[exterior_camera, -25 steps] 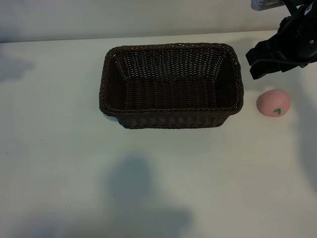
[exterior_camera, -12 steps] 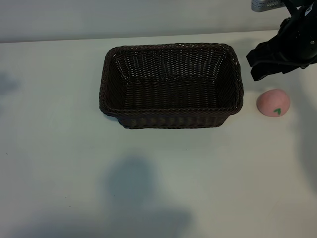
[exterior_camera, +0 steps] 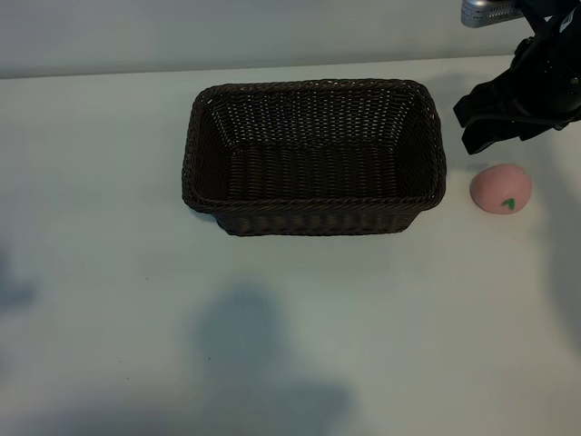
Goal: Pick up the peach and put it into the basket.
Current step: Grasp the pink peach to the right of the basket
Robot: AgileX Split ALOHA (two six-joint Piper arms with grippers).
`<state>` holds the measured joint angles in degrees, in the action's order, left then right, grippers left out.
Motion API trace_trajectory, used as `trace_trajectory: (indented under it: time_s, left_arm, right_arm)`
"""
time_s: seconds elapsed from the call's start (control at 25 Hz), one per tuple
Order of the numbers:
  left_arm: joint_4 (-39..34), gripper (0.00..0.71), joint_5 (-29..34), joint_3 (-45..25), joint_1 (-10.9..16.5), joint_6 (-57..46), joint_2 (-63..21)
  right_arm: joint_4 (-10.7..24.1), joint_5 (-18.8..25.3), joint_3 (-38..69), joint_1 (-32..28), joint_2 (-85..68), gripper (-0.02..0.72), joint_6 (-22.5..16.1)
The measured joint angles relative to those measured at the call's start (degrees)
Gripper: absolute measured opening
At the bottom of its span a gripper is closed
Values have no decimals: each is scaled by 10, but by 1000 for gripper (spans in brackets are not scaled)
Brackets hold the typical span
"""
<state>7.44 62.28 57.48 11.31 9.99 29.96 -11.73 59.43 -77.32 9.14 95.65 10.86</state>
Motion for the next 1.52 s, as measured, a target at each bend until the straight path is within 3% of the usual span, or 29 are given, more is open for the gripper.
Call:
trace_trajectory:
  time_s: [0.16,0.36,0.48,0.84,1.04,1.24,1.36,1.52]
  left_arm:
    - [0,593,-23,-88,-1,0,-76]
    - [1,593,-43,-182,-32,1,-148]
    - [1,593,-39,-215,-46,1,-194]
    - [8,593,-38,-272,-51,1,-287]
    - [10,592,-38,-276,-57,1,-290]
    - [12,592,-35,-276,-102,1,-290]
    - [12,592,-34,-276,-124,1,-290]
    - [12,592,-33,-276,-130,1,-299]
  right_arm:
    - [1,-1,0,0,0,595,0]
    - [8,-3,0,0,0,595,0]
    - [11,-8,0,0,0,595,0]
    - [12,-21,0,0,0,595,-3]
    - [41,-59,0,0,4,593,-49]
    - [109,-69,0,0,41,576,-104]
    - [123,-68,0,0,69,573,-121]
    - [128,-78,0,0,98,573,-136]
